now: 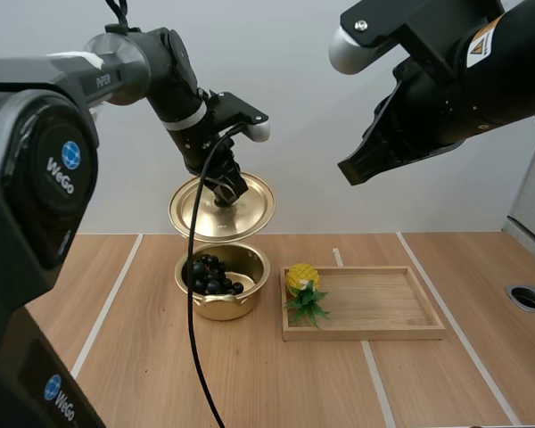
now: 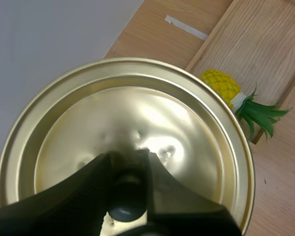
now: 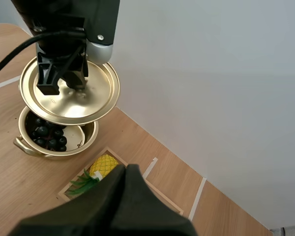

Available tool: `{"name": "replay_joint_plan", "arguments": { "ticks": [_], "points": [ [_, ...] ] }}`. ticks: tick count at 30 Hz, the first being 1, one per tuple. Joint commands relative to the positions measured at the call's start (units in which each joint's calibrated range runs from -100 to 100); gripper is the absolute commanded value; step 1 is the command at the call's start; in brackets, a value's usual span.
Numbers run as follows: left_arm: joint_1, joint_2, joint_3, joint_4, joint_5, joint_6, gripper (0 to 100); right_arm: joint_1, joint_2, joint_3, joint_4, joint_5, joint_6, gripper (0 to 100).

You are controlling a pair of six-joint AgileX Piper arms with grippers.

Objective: Open the pot, put the grape inside, and close it

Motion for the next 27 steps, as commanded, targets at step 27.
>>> {"name": "replay_joint_plan", "arguments": {
  "ticks": [27],
  "points": [
    [0.06, 10.33, 8.31, -1.26, -5.46, 3.77, 0, -0.21, -0.63, 0.01, 0.07, 0.07, -0.25, 0]
  ]
}}
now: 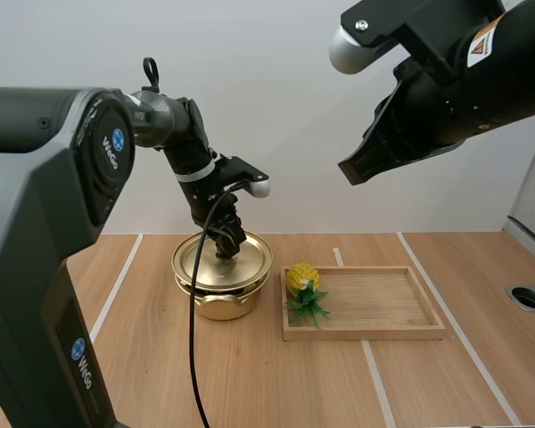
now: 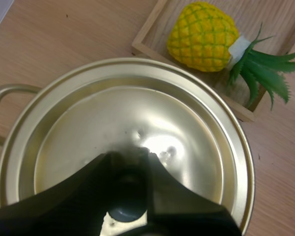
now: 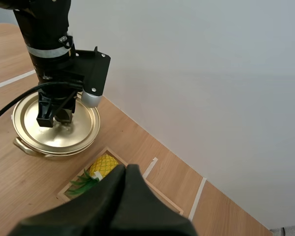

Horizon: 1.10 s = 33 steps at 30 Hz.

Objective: Open the pot, put the grape inside, and close it

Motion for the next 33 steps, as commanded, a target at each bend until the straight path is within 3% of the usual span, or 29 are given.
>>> {"name": "replay_joint_plan", "arguments": {
  "ticks": [1, 16, 33],
  "points": [
    [0.06, 1.1, 0.02, -1.26, -2.07, 0.3, 0, -0.21, -0.63, 0.01, 0.07, 0.07, -0.25, 0],
    [0.06, 5.12, 0.02, -3.59, -5.6, 1.78, 0, -0.21, -0.63, 0.01, 0.07, 0.07, -0.25, 0],
    [0.2, 5.38, 0.02, 1.92, -0.48, 0.71, 0, -0.21, -0.63, 0.01, 0.18, 0.07, -0.25, 0]
  ]
}}
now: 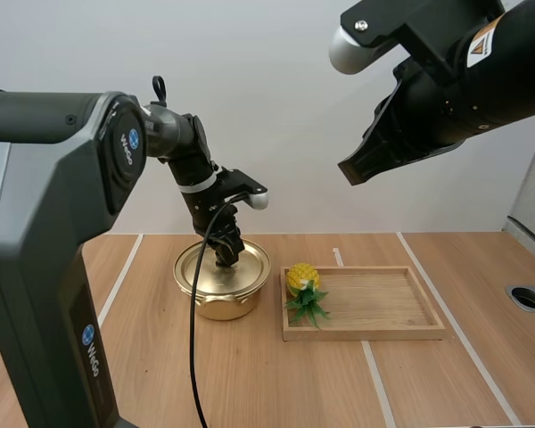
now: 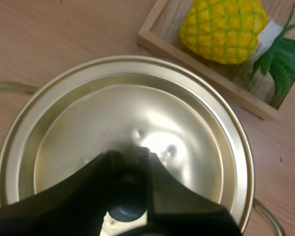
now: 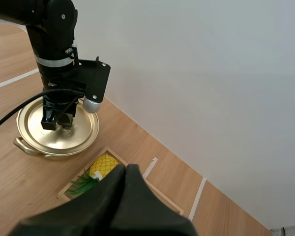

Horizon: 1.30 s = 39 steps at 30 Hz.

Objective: Open the pot, put the grape inside, and close it

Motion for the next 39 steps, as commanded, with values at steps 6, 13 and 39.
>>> {"name": "replay_joint_plan", "arguments": {
  "ticks": [6, 13, 39],
  "points": [
    [0.06, 0.57, 0.13, 0.78, 1.92, -0.58, 0, -0.21, -0.63, 0.01, 0.59, 0.07, -0.25, 0],
    [0.06, 0.57, 0.13, 0.66, 2.52, -0.69, 10, -0.21, -0.5, 0.01, 1.09, 0.07, -0.32, 0],
    [0.06, -20.18, -12.29, 2.16, 5.98, -8.74, 100, -0.21, -0.5, 0.01, 1.4, 0.07, -0.55, 0]
  ]
}}
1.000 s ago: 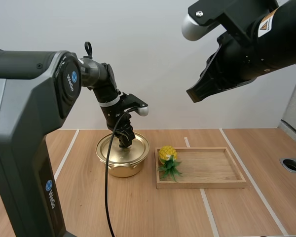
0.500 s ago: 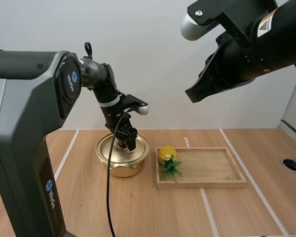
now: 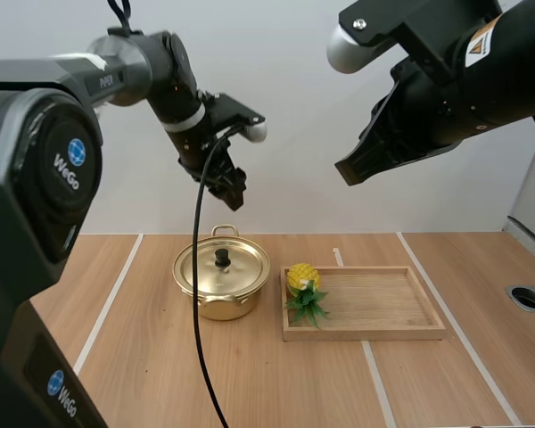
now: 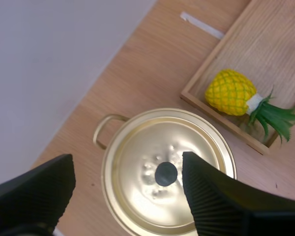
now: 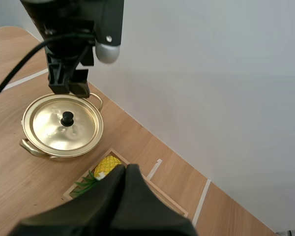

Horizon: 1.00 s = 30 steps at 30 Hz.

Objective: Open the pot, put the grape inside, and close it

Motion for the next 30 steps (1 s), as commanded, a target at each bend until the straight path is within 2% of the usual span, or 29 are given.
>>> {"name": "replay_joint_plan", "arguments": {
  "ticks": [1, 5, 11, 19, 20, 23, 25, 26, 30],
  "points": [
    [0.06, -4.85, -3.32, 1.0, 1.14, -1.29, 100, -0.21, -0.5, 0.01, 0.21, 0.07, -0.35, 0],
    [0.06, -11.64, -7.76, 2.48, 1.14, -2.22, 100, -0.21, -0.5, 0.01, 0.21, 0.07, -0.35, 0],
    [0.06, -20.59, -14.89, 6.22, 1.14, -7.65, 100, -0.21, -0.62, 0.01, 0.11, 0.07, -0.39, 0],
    [0.06, -31.24, -20.15, 6.71, 1.14, -14.9, 100, -0.21, -0.62, -0.11, 0.11, 0.07, 0.35, 0],
    [0.06, -32.17, -20.15, 6.9, 1.14, -15.83, 96, -0.21, -0.62, -0.25, -0.02, 0.07, 1.31, 0],
    [0.06, -35.48, -20.15, 7.25, 1.14, -17.01, 45, -0.21, -0.62, -2.65, -2.32, -2.42, 9.39, 0],
    [0.06, -37.95, -20.15, 7.25, 1.14, -17.38, 5, -0.21, -0.62, -5.44, -6.76, -7.02, 17.98, 0],
    [0.06, -39.0, -20.15, 7.25, 1.14, -17.47, 0, -0.21, -0.62, -6.63, -8.62, -8.98, 20.31, 0],
    [0.06, -42.5, -20.15, 7.99, -0.14, -21.31, 0, -0.21, -0.62, -12.56, -18.18, -12.5, 34.52, 0]
  ]
}}
